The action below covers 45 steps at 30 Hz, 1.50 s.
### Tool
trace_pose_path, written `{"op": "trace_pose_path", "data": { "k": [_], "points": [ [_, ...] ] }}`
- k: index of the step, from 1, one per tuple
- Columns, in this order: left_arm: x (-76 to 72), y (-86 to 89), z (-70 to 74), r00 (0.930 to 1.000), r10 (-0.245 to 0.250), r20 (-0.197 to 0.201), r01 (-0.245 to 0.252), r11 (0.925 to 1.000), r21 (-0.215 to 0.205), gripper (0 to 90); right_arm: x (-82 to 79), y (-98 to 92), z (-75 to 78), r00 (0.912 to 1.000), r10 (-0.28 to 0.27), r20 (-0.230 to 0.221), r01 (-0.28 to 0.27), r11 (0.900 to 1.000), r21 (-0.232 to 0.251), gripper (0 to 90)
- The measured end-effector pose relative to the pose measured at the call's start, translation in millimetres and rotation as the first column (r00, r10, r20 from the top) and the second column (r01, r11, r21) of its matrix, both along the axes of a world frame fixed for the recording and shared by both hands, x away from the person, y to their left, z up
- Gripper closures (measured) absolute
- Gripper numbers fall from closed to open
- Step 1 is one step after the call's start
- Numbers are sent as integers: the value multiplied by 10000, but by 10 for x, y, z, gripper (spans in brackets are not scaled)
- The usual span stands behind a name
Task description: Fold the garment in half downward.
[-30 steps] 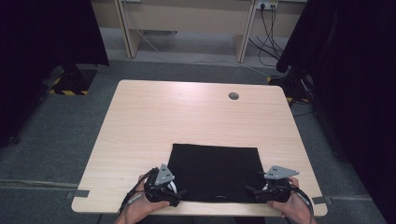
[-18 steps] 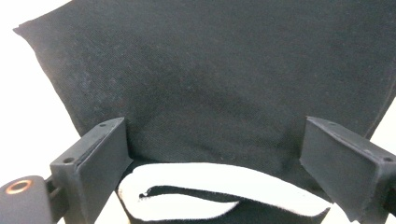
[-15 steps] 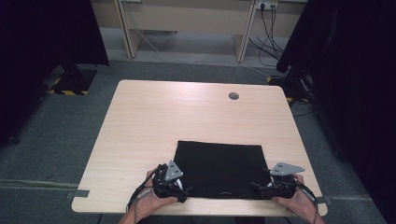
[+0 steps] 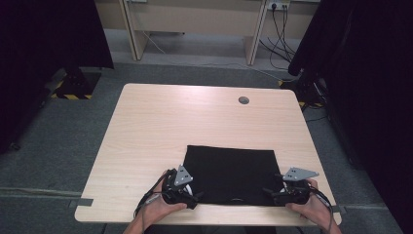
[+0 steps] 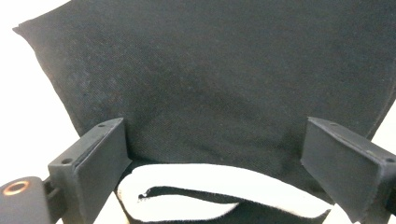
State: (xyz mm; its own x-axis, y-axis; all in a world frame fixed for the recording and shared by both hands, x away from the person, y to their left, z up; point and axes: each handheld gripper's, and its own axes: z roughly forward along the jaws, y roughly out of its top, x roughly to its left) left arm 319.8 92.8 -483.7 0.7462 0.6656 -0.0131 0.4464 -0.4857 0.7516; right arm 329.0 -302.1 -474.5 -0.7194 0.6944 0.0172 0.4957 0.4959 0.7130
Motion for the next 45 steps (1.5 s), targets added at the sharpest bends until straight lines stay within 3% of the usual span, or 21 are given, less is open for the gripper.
{"op": "trace_pose_path", "data": {
  "k": [16, 28, 34, 45],
  "points": [
    [39, -90, -2, 10000, 37, -21, -37, 9999, 109, 46, 8, -64, 0, 10000, 49, -9, -49, 10000, 35, 266],
    [160, -365, 3, 9999, -152, -26, 153, 9998, 142, 43, 70, -316, 13, 9994, -343, -86, 343, 9994, -4, 267],
    [166, -489, 5, 9996, -266, -20, 267, 9995, 140, 43, 129, -450, 16, 9996, -267, -56, 267, 9996, 2, 274],
    [125, -555, 6, 9991, -434, -42, 434, 9990, 73, 43, 159, -585, 10, 9999, -172, -16, 172, 9998, 142, 286]
  ]
}}
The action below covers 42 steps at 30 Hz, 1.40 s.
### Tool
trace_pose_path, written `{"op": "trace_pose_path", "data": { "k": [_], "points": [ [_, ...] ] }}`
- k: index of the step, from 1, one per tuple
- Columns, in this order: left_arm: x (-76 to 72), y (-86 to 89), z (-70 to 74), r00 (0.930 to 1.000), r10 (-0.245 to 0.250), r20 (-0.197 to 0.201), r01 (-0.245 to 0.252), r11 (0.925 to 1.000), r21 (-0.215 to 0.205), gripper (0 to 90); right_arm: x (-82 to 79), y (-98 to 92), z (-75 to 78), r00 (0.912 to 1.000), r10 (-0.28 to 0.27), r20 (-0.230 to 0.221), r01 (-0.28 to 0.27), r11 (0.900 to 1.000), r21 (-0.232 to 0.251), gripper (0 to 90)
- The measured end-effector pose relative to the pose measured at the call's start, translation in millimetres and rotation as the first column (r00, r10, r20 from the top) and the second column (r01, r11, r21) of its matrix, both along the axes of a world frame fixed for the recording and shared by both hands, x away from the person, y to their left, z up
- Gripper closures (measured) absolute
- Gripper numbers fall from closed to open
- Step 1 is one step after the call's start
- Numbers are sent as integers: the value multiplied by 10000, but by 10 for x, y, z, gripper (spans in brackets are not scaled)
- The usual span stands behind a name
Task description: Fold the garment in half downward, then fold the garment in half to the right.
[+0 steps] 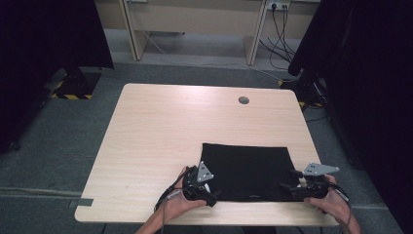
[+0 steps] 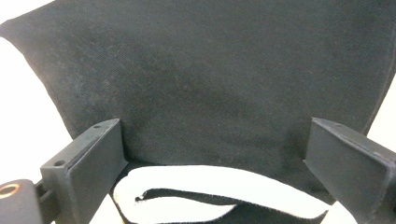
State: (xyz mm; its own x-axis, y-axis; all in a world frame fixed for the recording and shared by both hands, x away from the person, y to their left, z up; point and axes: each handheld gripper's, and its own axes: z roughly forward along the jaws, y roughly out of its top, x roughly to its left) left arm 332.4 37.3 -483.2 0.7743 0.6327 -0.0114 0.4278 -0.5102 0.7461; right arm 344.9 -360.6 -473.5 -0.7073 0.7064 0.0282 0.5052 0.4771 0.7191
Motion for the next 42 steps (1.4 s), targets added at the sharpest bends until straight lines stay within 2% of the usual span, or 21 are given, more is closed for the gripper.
{"op": "trace_pose_path", "data": {
  "k": [13, 18, 19, 20, 21, 22, 25, 29, 39, 42],
  "points": [
    [-19, -21, 2, 9998, -171, -53, 171, 9998, -60, 43, -15, -38, 5, 9999, -108, 27, 109, 9999, -76, 285],
    [-17, -16, 4, 9998, -183, -89, 182, 9998, -107, 42, -23, -17, 17, 9996, -253, -106, 252, 9997, -63, 271],
    [-16, -12, 5, 9997, -189, -137, 186, 9996, -220, 41, -26, -9, 27, 9995, -291, -107, 290, 9996, -65, 261],
    [-11, -7, 8, 9995, -160, -284, 146, 9986, -501, 36, -36, 3, 42, 9992, -390, -41, 389, 9992, -68, 251],
    [-3, 4, 14, 9988, -162, -458, 122, 9963, -855, 28, -49, 11, 59, 9991, -421, 50, 421, 9991, 3, 251],
    [3, 11, 14, 9988, -169, -465, 124, 9953, -956, 19, -64, 19, 86, 9992, -369, 131, 366, 9991, 210, 250],
    [-1, 54, 28, 9998, 93, -154, -106, 9964, -841, 27, -106, 56, 166, 9986, -424, 314, 405, 9974, 593, 248],
    [-55, 113, 63, 9999, 106, -24, -108, 9955, -946, 28, -153, 144, 223, 9986, -319, 426, 295, 9980, 567, 243],
    [-284, 247, 31, 9998, 65, -192, -79, 9973, -726, 27, -219, 338, 223, 9994, -110, 337, 89, 9982, 601, 241],
    [-335, 275, 3, 9996, 216, -201, -223, 9992, -339, 26, -235, 376, 230, 9994, -12, 356, -9, 9983, 586, 241]
  ]
}}
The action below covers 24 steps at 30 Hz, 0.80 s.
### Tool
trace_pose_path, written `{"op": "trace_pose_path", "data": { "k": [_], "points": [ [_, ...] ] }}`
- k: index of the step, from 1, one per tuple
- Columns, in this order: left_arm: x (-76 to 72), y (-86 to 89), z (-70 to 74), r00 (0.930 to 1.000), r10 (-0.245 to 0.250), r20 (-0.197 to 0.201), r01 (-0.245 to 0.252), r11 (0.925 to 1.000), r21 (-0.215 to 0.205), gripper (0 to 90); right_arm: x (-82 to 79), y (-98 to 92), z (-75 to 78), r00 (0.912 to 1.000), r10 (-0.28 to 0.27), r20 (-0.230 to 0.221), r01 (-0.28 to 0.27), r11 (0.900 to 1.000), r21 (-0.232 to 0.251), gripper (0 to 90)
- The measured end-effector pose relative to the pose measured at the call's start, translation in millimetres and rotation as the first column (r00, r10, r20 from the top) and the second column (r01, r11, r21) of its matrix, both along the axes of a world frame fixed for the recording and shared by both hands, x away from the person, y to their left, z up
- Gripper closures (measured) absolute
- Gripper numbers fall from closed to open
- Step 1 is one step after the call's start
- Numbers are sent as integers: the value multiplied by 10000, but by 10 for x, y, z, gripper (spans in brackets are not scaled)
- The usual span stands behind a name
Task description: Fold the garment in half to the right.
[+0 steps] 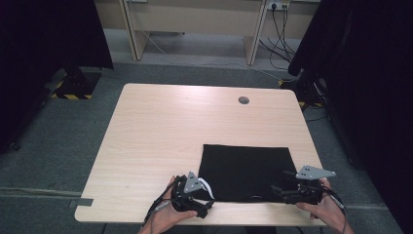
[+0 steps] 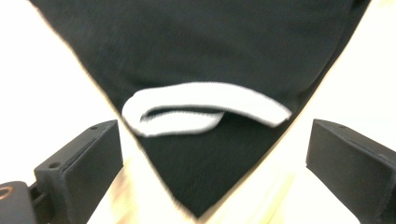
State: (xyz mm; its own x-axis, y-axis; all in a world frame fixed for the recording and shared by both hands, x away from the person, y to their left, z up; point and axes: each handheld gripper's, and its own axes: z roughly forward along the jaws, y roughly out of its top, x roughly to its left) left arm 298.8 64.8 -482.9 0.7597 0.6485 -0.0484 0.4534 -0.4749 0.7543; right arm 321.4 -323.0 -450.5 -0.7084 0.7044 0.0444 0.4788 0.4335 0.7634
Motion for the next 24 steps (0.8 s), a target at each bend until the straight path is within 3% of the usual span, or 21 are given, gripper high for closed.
{"op": "trace_pose_path", "data": {
  "k": [1, 7, 14, 17, 19, 20, 21, 24],
  "points": [
    [-14, -2, -4, 9999, 92, 66, -93, 9997, 209, 24, -2, 12, 0, 10000, 35, 8, -35, 10000, -7, 241],
    [-29, -38, -7, 10000, 30, 27, -31, 9996, 264, 24, -11, 67, -19, 9996, 255, -82, -256, 9996, -83, 241],
    [128, -125, -9, 9998, 188, -117, -184, 9992, 350, 24, 1, 94, -52, 9990, 397, -221, -400, 9991, -120, 244],
    [158, -179, -5, 9999, -96, 94, 91, 9990, 444, 48, 5, 94, -56, 9988, 425, -231, -428, 9990, -134, 245],
    [170, -179, 3, 9994, -245, 255, 238, 9994, 257, 145, 3, 89, -47, 9989, 407, -225, -408, 9992, -50, 247],
    [170, -173, 7, 9990, -273, 348, 268, 9995, 138, 323, -3, 82, -33, 9989, 410, -208, -411, 9992, -15, 247],
    [171, -166, 10, 9985, -370, 403, 366, 9993, 103, 323, -3, 82, -33, 9989, 410, -208, -411, 9992, -15, 247],
    [185, -167, 15, 9963, -687, 516, 689, 9976, -22, 534, -4, 76, -18, 9990, 427, -150, -426, 9991, 35, 249]
  ]
}}
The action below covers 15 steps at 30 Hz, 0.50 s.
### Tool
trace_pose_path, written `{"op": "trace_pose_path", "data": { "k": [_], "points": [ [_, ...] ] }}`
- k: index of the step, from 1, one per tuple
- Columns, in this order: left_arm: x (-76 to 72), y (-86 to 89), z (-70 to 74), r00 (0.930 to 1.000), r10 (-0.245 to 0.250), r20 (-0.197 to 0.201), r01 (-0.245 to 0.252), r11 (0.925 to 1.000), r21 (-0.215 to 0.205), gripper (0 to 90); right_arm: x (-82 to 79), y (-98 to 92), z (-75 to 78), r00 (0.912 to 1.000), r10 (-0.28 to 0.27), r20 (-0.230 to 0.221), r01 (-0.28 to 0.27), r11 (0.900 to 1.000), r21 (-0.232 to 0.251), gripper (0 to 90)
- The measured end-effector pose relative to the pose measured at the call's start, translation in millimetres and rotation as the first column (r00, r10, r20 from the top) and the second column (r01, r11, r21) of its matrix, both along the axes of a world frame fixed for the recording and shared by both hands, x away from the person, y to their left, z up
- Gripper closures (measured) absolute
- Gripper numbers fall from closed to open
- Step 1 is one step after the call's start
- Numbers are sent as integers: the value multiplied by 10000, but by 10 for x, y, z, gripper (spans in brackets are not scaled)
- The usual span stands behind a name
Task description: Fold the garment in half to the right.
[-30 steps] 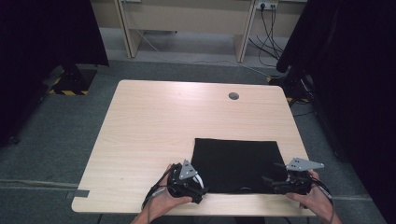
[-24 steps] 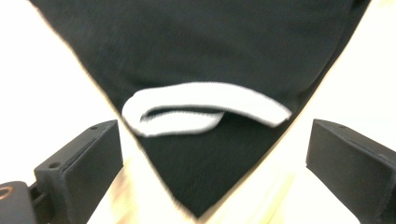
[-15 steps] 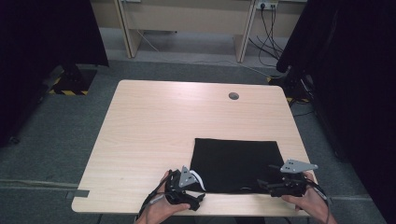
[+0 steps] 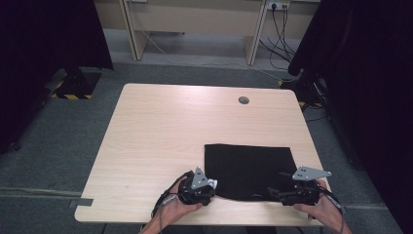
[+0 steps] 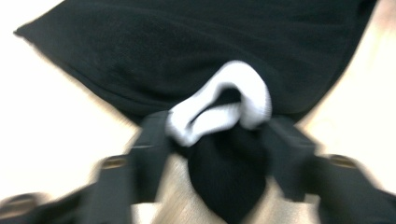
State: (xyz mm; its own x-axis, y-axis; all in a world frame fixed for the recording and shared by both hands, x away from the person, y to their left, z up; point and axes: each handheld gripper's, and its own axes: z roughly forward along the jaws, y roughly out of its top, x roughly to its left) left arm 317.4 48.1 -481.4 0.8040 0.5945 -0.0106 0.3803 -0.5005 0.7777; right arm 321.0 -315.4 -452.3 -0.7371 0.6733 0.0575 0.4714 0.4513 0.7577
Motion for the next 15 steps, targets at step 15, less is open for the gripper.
{"op": "trace_pose_path", "data": {
  "k": [15],
  "points": [
    [-73, -121, 22, 9982, -543, 264, 535, 9980, 323, 779, 84, -35, -176, 9981, -390, -479, 364, 9980, -520, 251]
  ]
}}
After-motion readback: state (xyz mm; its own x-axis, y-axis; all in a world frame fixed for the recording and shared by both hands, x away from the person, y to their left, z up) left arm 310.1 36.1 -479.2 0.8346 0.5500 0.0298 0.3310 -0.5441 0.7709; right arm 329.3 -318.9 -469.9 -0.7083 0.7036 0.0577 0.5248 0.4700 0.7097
